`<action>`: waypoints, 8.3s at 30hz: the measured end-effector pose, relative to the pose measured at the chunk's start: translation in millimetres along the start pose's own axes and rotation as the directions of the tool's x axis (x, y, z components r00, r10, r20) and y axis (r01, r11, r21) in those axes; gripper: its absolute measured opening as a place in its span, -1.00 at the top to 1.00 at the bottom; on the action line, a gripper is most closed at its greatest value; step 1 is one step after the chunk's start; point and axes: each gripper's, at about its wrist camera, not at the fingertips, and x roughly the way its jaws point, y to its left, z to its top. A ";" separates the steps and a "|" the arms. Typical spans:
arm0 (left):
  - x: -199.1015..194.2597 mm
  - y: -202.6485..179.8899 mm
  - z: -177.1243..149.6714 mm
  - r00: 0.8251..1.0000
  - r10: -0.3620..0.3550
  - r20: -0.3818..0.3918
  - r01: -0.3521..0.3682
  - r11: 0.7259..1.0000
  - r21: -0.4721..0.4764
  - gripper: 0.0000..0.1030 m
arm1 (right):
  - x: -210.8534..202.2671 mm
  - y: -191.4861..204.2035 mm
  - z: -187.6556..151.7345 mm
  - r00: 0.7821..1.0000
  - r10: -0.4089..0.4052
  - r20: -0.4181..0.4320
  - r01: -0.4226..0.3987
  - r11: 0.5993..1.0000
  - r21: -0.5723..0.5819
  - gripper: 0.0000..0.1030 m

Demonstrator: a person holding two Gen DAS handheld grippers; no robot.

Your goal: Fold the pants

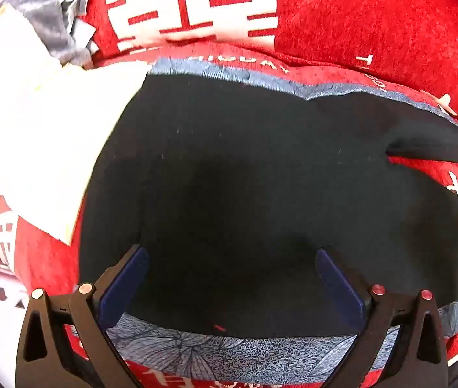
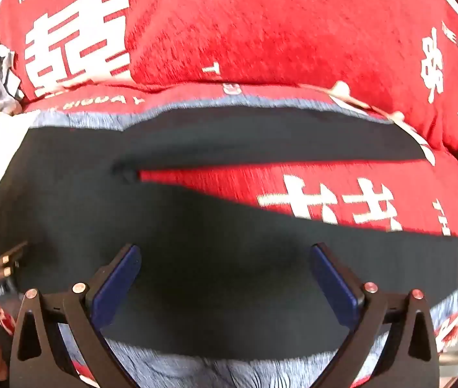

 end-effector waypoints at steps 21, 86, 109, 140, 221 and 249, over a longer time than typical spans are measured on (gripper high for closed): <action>71.9 -16.6 106.0 1.000 0.000 -0.031 0.001 1.000 0.021 -1.00 | 79.5 40.3 107.5 0.998 0.028 -0.048 -0.036 0.985 -0.168 -1.00; 113.0 -5.0 189.1 0.958 -0.183 -0.222 0.112 0.948 -0.299 0.21 | 52.2 131.8 90.3 0.972 0.194 0.135 -0.026 0.658 -0.753 0.69; 0.7 52.0 -44.0 0.921 -0.363 -0.140 0.319 0.910 -0.263 0.39 | -36.8 127.7 -69.2 0.988 0.107 0.111 -0.007 0.752 -0.659 0.70; 4.9 23.4 -57.2 0.999 0.005 -0.033 -0.003 0.998 0.067 -0.81 | -13.1 84.9 -60.1 0.981 0.132 -0.138 -0.172 0.927 -0.334 -0.55; 9.4 -114.9 -34.3 0.985 -0.091 -0.147 0.125 0.960 0.249 -1.00 | -63.3 -382.8 -71.1 0.994 -0.052 -0.091 0.089 0.876 0.475 0.87; 19.4 -111.5 -0.8 0.988 -0.045 -0.145 0.063 0.990 0.122 -1.00 | -57.2 -419.6 -87.0 0.984 -0.167 -0.070 0.171 0.731 0.660 -0.57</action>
